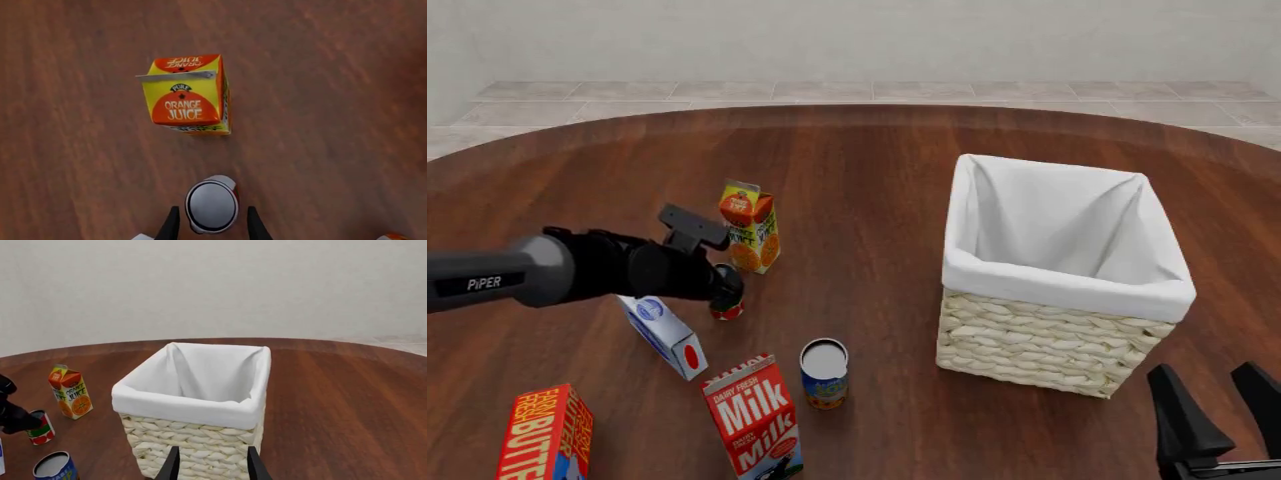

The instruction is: Pick up the alphabet soup and the tomato sauce, and put them in the basket.

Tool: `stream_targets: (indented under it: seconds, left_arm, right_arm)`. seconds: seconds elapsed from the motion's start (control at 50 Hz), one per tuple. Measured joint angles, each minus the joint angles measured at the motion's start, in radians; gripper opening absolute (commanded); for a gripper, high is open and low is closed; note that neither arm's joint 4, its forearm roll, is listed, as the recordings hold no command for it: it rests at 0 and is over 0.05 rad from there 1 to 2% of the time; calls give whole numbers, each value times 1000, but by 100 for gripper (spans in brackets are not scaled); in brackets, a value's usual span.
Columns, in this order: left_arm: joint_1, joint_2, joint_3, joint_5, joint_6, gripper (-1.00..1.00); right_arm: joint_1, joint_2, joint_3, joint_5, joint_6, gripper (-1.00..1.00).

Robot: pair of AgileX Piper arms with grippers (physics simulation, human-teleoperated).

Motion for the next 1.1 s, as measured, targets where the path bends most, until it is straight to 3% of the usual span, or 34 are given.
stream_targets:
  seconds: [0.76,0.78,1.1]
  left_arm:
    - [17,44,14,-41,10,100]
    - [17,44,14,-42,9,-100]
    - [5,43,14,-42,-10,-100]
  right_arm:
    - [-1,0,0,0,-1,100]
    - [-1,0,0,0,-1,100]
    - [-1,0,0,-1,-2,100]
